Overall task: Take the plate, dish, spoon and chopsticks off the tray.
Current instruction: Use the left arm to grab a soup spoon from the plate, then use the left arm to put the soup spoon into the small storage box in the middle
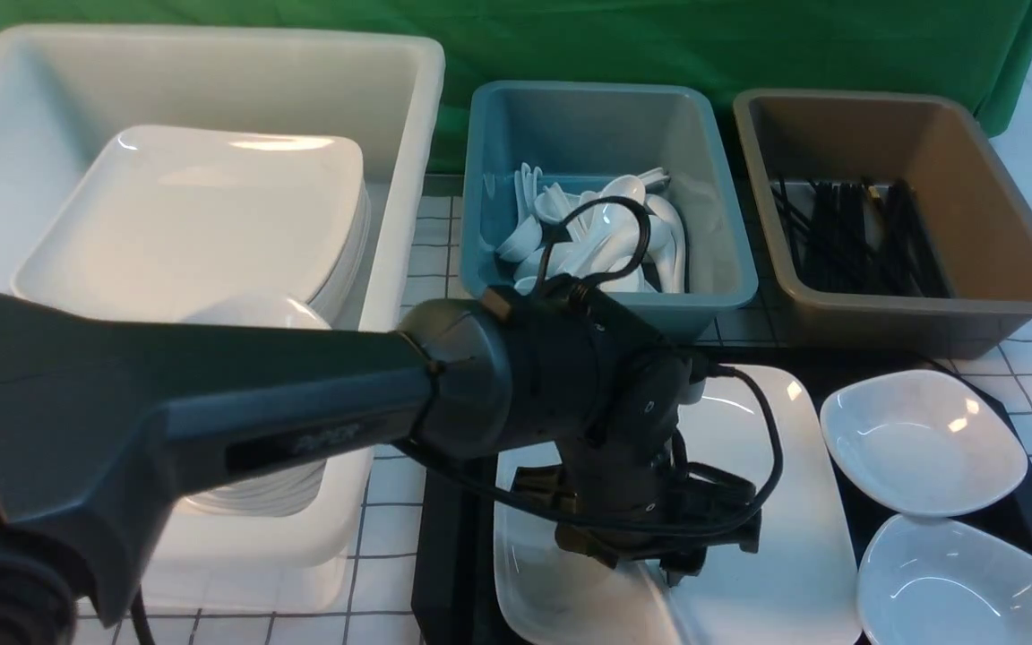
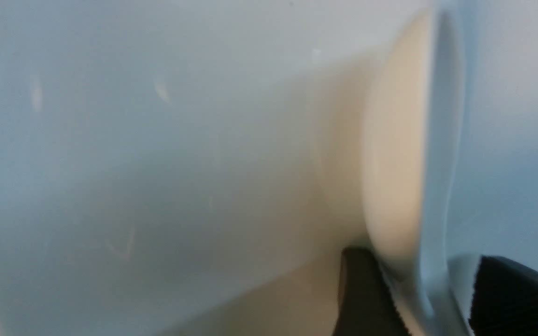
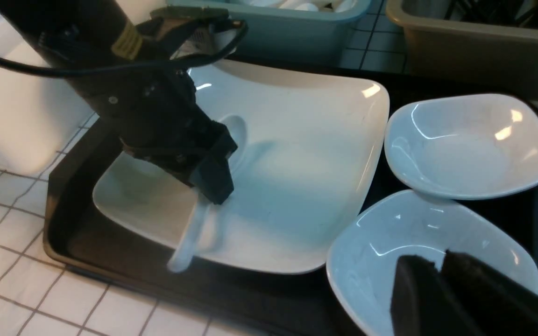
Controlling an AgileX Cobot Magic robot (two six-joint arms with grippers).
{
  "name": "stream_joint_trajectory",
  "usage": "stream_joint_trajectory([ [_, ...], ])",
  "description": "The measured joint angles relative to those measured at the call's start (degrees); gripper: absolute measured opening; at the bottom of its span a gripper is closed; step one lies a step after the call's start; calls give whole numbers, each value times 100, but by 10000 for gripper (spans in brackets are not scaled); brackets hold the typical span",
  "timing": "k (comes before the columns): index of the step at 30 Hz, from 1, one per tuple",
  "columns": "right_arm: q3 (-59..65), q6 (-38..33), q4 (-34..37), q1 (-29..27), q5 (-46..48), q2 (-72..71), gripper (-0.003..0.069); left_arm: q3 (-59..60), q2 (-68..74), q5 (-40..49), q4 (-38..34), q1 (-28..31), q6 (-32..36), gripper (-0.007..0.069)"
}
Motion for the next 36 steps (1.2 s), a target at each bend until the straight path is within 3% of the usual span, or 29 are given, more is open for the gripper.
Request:
stream_joint_trajectory([
  [3,0,0,0,0,0,0,126,0,7,-13,39,0,0,214],
  [5,0,9,0,0,0,0,126,0,12,-20,56,0,18,101],
  [8,0,16,5,0,0,0,126,-37,-29,-12,56,0,191,50],
  [17,0,110,5,0,147,0,129,-1130,-793,447,205,454,429,48],
  [22,0,209,5,0,174,0,136,-2382,-917,73,163,1362,635,48],
  [25,0,247,5,0,174,0,141,-2797,-797,-172,-69,1730,869,48],
  [29,0,259,5,0,169,0,150,-3407,-250,-492,-928,2194,1766,51],
  [33,0,259,5,0,53,0,155,-3644,381,-741,-1220,2333,2045,97],
  [36,0,259,5,0,11,0,160,-3661,724,-962,-1031,2365,2088,185],
])
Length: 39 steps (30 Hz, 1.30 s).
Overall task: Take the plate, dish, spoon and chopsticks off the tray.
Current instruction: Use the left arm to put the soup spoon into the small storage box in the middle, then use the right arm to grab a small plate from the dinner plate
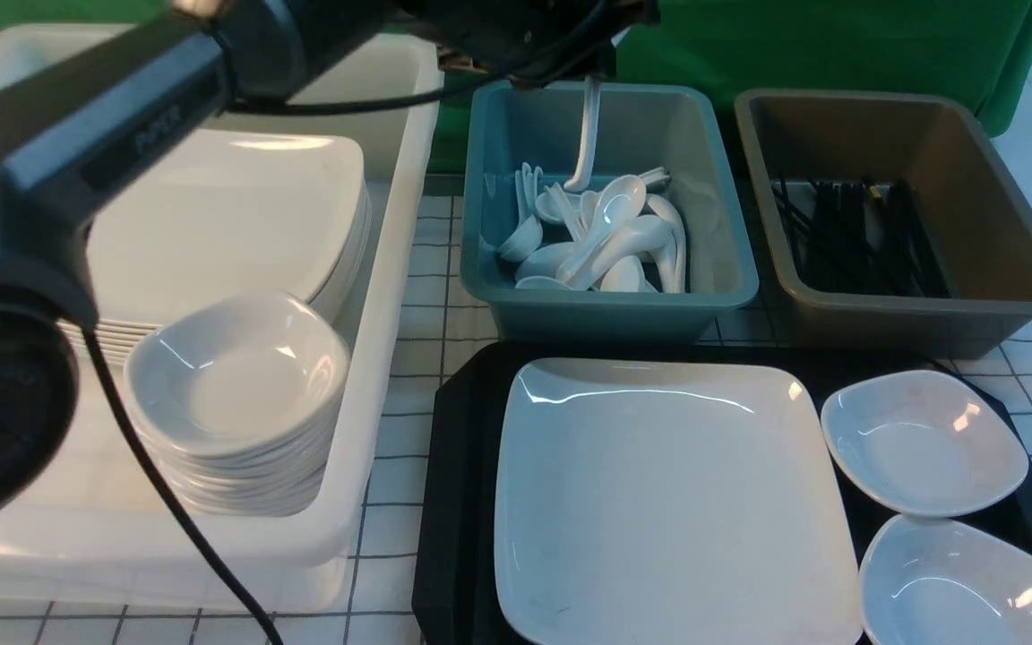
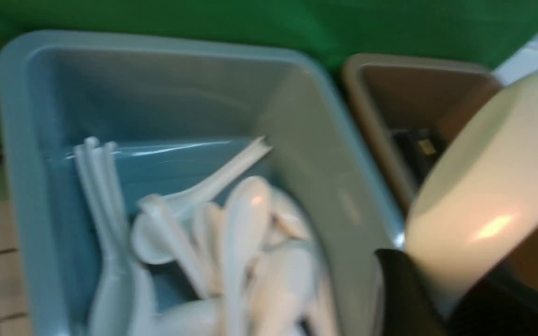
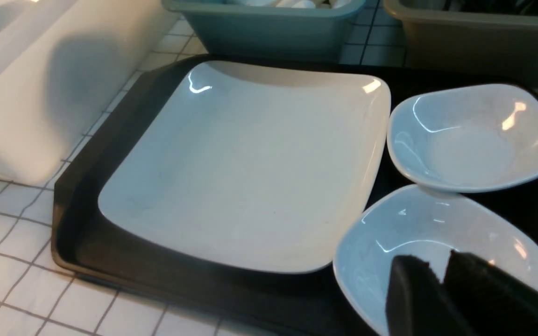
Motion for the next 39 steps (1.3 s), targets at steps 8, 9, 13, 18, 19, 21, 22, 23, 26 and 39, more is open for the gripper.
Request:
stream_joint_trajectory([
  [8,0,0,0,0,-17,0,169,-19,6,552,410,40,-90,419],
  [9,0,0,0,0,-17,0,171,-23,-126,803,410,40,-104,410],
  [13,0,0,0,0,-17,0,175,-55,-685,1517,410,40,188,241],
  [18,0,0,0,0,-17,0,179,-112,-1623,2742,429,40,934,16],
  [19,0,0,0,0,-12,0,181,-114,-1885,3073,468,40,1025,5],
  [21,0,0,0,0,5,0,182,-114,-2047,3379,507,40,1080,0],
  [22,0,0,0,0,42,0,185,-25,-2336,3591,590,40,1112,-1],
  [23,0,0,0,0,101,0,185,64,-2467,3621,602,40,1118,-1],
  [26,-19,31,8,0,467,53,163,633,-2973,3687,432,40,1131,-1],
  [39,-788,-1832,1129,0,1923,3610,78,4145,-5169,3778,-391,40,1327,-1],
])
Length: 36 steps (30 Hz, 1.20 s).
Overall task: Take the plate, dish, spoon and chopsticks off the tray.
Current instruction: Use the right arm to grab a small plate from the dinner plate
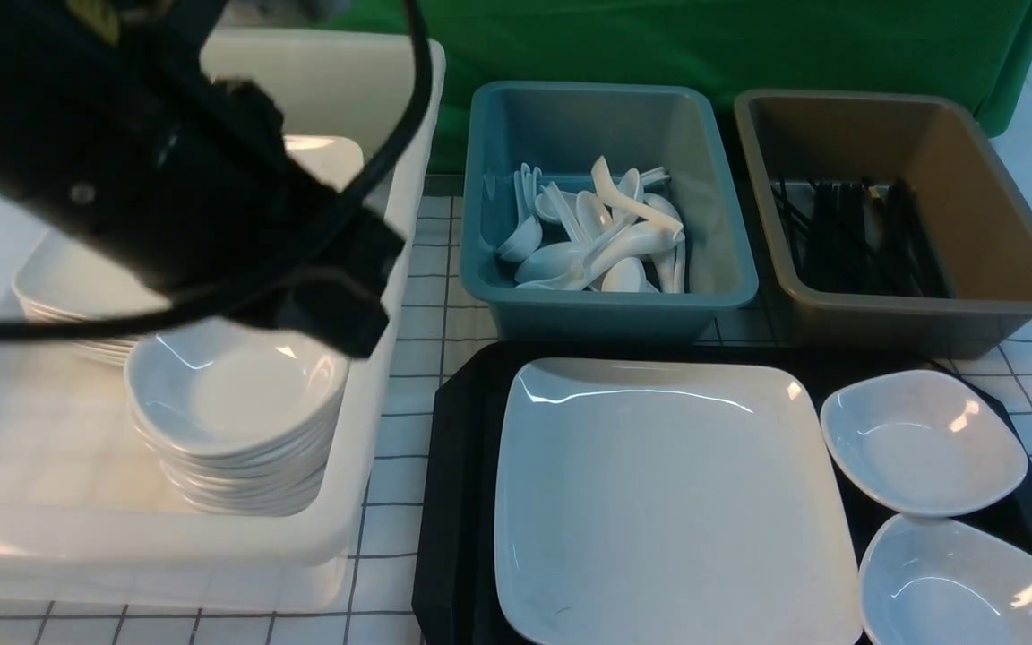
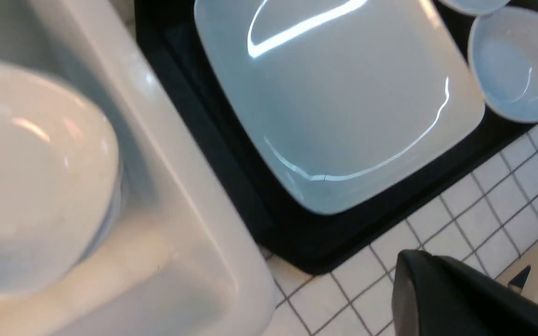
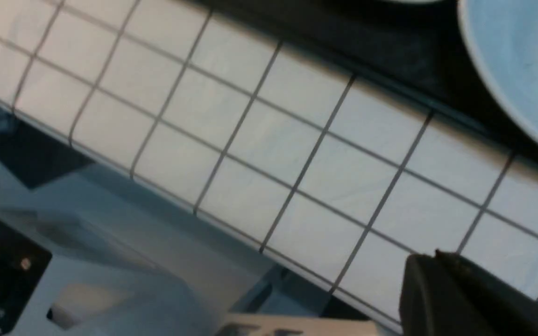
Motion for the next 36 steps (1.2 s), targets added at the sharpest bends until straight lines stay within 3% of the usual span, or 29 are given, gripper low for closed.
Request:
stream_joint_trajectory([
  [7,-240,-149,-34,0,-628,1777,275,502,-846,5,660,0,-489,6],
  [11,-410,-132,-258,27,-1008,2395,322,509,-1201,-45,903,0,-651,19],
  [17,-572,323,-1164,583,-1259,3139,332,509,-1395,-198,1121,0,-753,47],
  [18,-583,553,-1646,789,-1286,3272,332,509,-1395,-211,1171,0,-753,54],
  [19,-583,601,-1646,818,-1287,3288,332,509,-1395,-217,1182,0,-753,55],
  [23,-583,1531,-2760,1213,-1383,3613,335,509,-1395,-273,1231,0,-753,75],
  [34,-583,1832,-3026,1257,-1835,4355,335,515,-1395,-300,1334,0,-777,94],
  [36,-583,1832,-3060,1257,-1898,4430,309,527,-1395,-305,1334,0,-782,95],
])
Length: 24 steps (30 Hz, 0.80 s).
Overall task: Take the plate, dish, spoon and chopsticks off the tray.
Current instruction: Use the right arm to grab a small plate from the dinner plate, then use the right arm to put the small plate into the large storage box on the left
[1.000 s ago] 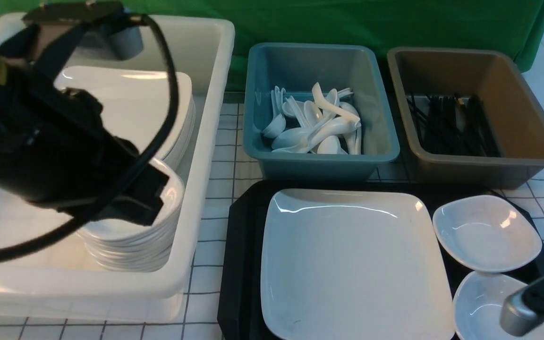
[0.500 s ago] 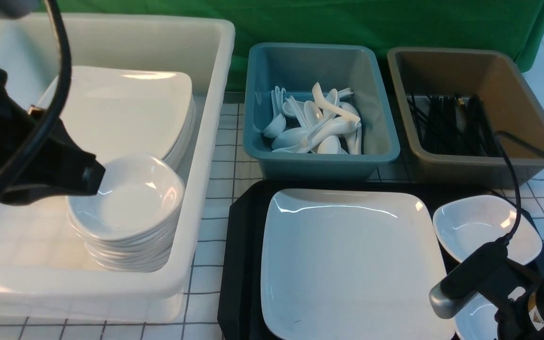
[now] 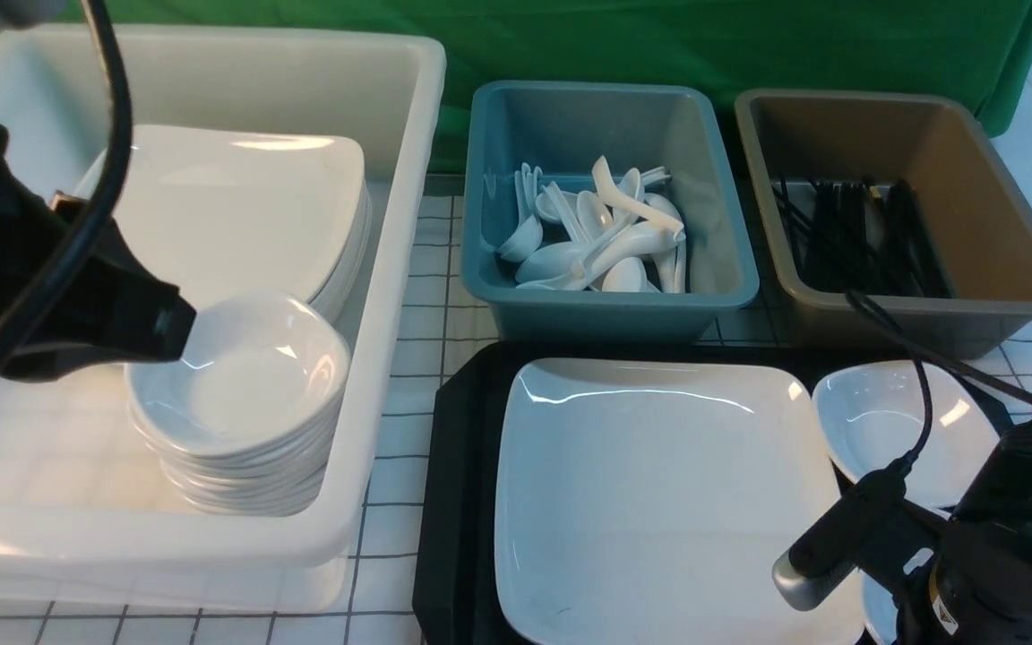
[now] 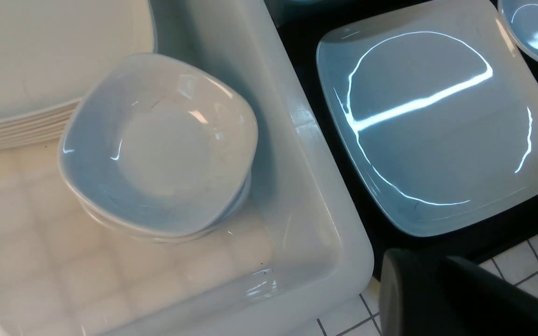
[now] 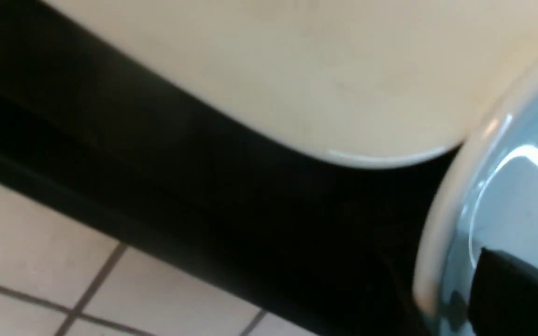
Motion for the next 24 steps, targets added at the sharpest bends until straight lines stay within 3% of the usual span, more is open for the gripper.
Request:
stream_joint_trajectory([
  [3,-32,-14,-18,21,11,2,211,11,0,0,0,0,-12,100],
  [9,-59,-21,-47,37,529,-208,182,11,0,0,0,0,-19,108],
  [15,-54,-41,-61,42,1500,-1391,81,11,0,-144,0,0,-203,116],
  [24,-289,-211,40,42,1872,-2821,78,11,0,-173,7,0,-229,132],
])
